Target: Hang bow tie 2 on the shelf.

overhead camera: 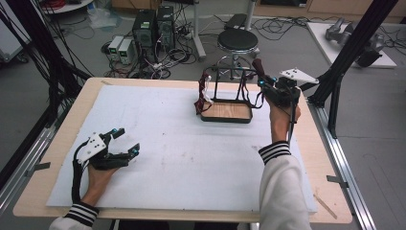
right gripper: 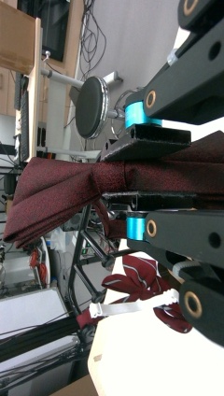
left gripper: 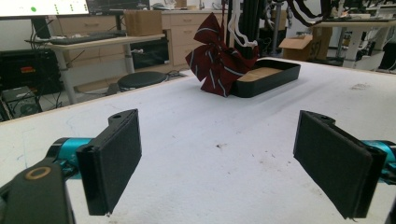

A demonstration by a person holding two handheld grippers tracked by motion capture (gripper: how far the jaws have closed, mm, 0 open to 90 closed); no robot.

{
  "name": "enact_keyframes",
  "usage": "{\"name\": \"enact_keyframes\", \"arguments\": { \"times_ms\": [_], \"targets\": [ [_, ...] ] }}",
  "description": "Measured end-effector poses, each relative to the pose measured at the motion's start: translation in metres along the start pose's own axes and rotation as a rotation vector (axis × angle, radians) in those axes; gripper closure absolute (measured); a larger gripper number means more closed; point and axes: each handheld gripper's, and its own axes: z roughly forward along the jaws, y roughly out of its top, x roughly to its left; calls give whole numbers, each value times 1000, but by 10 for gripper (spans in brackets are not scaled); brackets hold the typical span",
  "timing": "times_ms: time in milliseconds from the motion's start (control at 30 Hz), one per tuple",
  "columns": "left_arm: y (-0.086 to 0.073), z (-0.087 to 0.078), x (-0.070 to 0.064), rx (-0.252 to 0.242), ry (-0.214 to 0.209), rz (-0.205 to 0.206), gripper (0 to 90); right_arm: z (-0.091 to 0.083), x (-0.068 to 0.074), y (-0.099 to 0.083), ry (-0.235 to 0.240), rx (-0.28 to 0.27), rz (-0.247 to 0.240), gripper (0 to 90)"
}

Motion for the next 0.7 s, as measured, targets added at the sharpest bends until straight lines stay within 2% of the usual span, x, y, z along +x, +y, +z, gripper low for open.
{"name": "enact_keyframes", "arguments": {
  "times_ms": [100, 300, 700],
  "targets": [
    [0, 0, 0, 2, 0, 3, 155, 0, -4, 1, -9, 0, -3, 744],
    [0, 0, 0, 2, 0, 4, 155, -1, -12, -2, -25, 8, 22, 744],
    [0, 0, 0, 3, -1, 5, 156, 11, -23, -5, -55, 27, 24, 743]
  ]
}}
